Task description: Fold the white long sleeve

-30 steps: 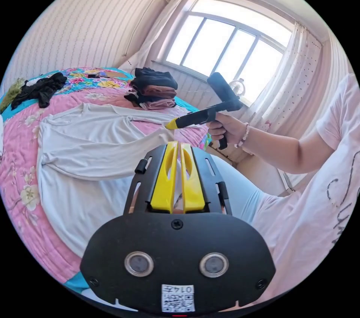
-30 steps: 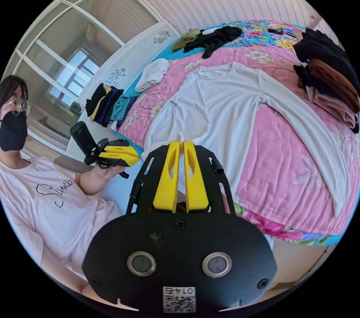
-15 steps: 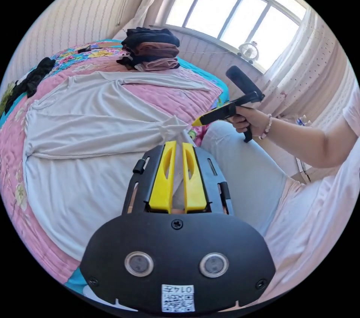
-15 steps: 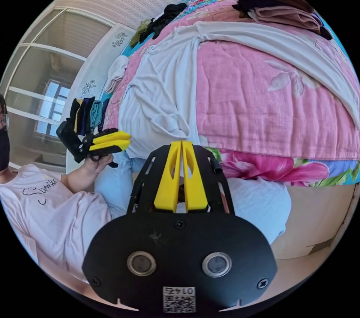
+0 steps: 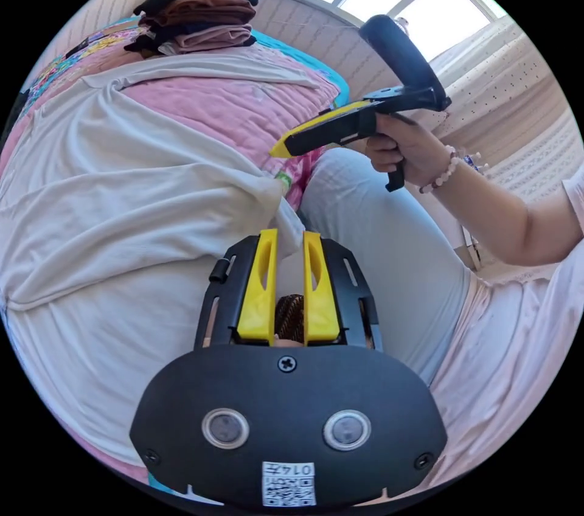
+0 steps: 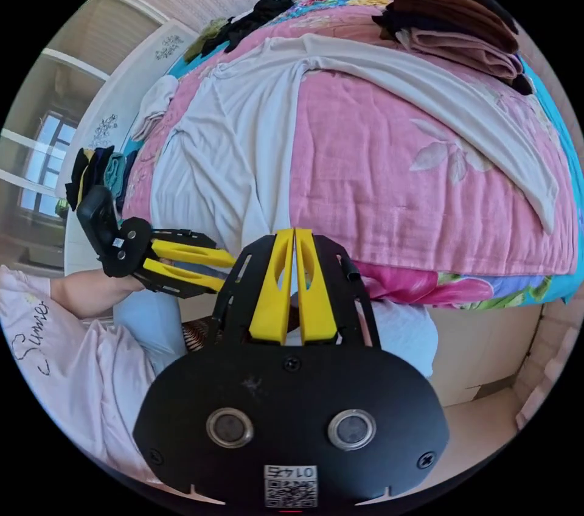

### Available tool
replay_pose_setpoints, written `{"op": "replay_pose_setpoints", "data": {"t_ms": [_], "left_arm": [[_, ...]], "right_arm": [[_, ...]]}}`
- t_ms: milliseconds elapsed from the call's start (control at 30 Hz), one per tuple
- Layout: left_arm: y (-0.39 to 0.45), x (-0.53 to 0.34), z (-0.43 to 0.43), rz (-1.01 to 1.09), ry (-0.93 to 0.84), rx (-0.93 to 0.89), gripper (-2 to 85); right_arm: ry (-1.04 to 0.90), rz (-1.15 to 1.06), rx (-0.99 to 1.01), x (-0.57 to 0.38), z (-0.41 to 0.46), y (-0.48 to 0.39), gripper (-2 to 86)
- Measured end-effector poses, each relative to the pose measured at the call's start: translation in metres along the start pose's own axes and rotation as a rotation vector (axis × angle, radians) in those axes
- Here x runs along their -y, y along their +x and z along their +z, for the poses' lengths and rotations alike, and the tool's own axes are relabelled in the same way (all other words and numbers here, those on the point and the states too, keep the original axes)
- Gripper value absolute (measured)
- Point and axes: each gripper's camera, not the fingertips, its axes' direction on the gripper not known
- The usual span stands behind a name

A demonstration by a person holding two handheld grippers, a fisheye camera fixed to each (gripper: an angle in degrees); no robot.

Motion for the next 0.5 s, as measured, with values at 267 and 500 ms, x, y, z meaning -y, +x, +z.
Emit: {"op": "replay_pose_setpoints", "data": {"t_ms": [267, 500], "left_arm": [[0.004, 0.098, -0.048, 0.066, 0.116, 0.127, 5.5], [-0.004, 0.22, -0.037, 0.053, 0.166, 0.067, 5.7]], "right_arm": [[0.717, 0.609, -0.114, -0.085, -0.072, 0.152, 5.7], [0.971, 0.973, -0.059, -0.136, -0.063, 0.244, 9.9]]}}
